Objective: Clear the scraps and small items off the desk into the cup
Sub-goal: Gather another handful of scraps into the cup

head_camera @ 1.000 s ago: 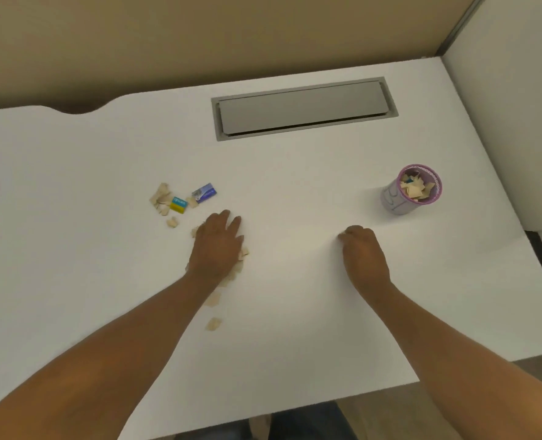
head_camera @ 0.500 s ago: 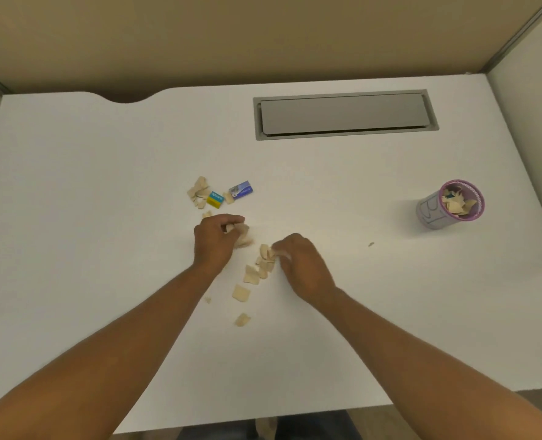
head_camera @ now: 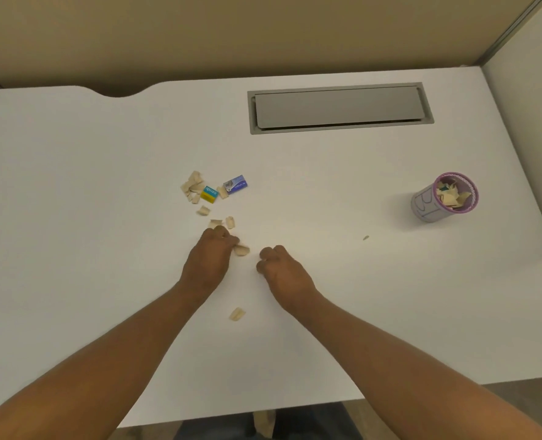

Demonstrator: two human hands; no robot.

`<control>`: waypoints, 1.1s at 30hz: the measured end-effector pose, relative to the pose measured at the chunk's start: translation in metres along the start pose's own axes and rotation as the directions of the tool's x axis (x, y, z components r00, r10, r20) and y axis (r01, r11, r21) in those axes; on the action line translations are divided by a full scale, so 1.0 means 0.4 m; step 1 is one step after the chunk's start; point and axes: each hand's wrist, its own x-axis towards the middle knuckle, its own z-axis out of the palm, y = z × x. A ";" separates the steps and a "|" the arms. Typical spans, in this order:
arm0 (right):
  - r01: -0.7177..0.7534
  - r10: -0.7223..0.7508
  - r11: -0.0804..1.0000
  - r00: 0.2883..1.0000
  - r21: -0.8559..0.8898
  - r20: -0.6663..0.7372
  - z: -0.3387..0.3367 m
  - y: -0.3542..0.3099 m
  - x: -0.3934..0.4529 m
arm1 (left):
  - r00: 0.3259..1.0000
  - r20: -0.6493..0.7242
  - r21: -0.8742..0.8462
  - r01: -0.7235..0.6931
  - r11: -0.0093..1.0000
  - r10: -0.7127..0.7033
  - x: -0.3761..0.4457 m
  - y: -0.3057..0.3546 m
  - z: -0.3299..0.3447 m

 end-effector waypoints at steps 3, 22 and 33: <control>-0.220 0.254 0.904 0.966 0.366 -0.046 -0.033 0.050 -0.012 | 0.998 -0.036 -0.113 0.052 0.992 -0.057 0.013 0.030 -0.005; -0.079 0.866 -0.123 0.478 0.989 0.146 -0.534 0.614 -0.321 | 0.877 0.480 -0.860 0.466 0.209 0.019 0.300 0.903 -0.137; -0.248 0.837 -0.103 0.502 0.963 0.219 -0.586 0.719 -0.314 | 0.726 0.680 -0.732 0.663 0.157 0.105 0.366 1.049 -0.180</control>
